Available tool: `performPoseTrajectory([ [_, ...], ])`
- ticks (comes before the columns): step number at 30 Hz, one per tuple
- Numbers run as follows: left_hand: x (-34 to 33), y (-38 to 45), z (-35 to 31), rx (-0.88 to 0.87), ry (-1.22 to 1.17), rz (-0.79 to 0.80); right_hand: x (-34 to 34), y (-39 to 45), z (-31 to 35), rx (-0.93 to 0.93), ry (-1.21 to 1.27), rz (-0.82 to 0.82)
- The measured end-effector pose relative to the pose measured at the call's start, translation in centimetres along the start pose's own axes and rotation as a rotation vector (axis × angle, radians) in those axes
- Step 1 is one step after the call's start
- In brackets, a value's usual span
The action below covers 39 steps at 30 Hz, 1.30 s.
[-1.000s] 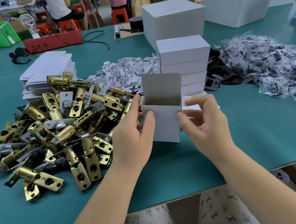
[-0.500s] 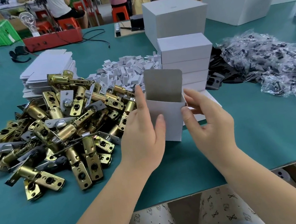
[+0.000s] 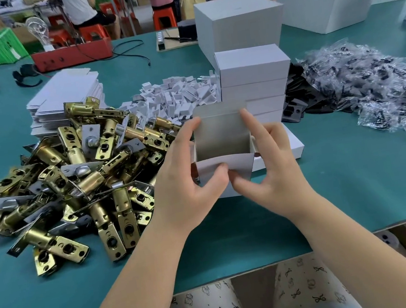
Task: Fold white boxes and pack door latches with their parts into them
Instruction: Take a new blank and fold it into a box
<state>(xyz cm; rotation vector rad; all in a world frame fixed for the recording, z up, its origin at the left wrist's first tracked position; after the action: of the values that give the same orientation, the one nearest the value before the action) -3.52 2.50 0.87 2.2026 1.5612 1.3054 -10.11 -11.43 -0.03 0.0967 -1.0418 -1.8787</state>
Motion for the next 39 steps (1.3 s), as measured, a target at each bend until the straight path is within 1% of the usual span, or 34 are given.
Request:
performPoseTrajectory([
  [3,0.3,0.1,-0.1,-0.021,0.127,-0.065,0.0,0.0,0.1,-0.016,-0.042,-0.031],
  [7,0.6,0.1,-0.2,-0.047,0.171,-0.109,0.0,0.2,0.4,-0.021,-0.042,-0.064],
  [11,0.4,0.0,-0.2,-0.061,0.232,-0.140,0.2,0.3,0.4,-0.071,-0.040,-0.043],
  [12,0.2,-0.1,-0.2,-0.060,0.227,-0.125,0.1,0.3,0.3,-0.087,-0.042,-0.033],
  [14,-0.3,0.0,-0.2,-0.045,0.168,-0.047,0.0,0.3,0.1,-0.146,0.006,-0.007],
  [16,-0.8,-0.1,0.0,0.024,0.068,0.049,-0.2,0.2,-0.1,-0.216,0.078,0.016],
  [18,-0.9,-0.3,0.2,0.076,0.024,0.083,-0.3,0.1,-0.1,-0.237,0.103,0.024],
  [27,-1.2,-0.3,0.6,0.120,-0.002,0.102,-0.9,0.0,-0.6,-0.265,0.150,0.066],
  [31,-1.2,-0.2,0.7,0.113,0.018,0.090,-1.2,0.1,-0.9,-0.336,0.185,0.089],
  [34,-1.3,-0.3,0.9,0.140,0.029,0.114,-1.3,0.0,-0.8,-0.349,0.189,0.093],
  [37,-0.7,-0.1,0.6,0.112,0.113,0.126,-1.4,-0.2,-0.8,-0.327,0.148,0.102],
  [39,1.1,0.8,0.5,0.080,0.171,0.093,-1.4,-0.2,-0.8,-0.326,0.115,0.102],
])
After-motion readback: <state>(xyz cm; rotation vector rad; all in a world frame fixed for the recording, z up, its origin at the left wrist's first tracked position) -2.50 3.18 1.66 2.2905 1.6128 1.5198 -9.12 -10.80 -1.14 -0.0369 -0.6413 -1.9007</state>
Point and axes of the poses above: each hand's wrist, its own y-axis towards the middle knuckle, its own x-axis out of the back of the hand, z = x × y, the point moved 5 cm from there along y, towards the middle knuckle, and after that the axes turned 9 degrees about y, right-handed, at the moved point
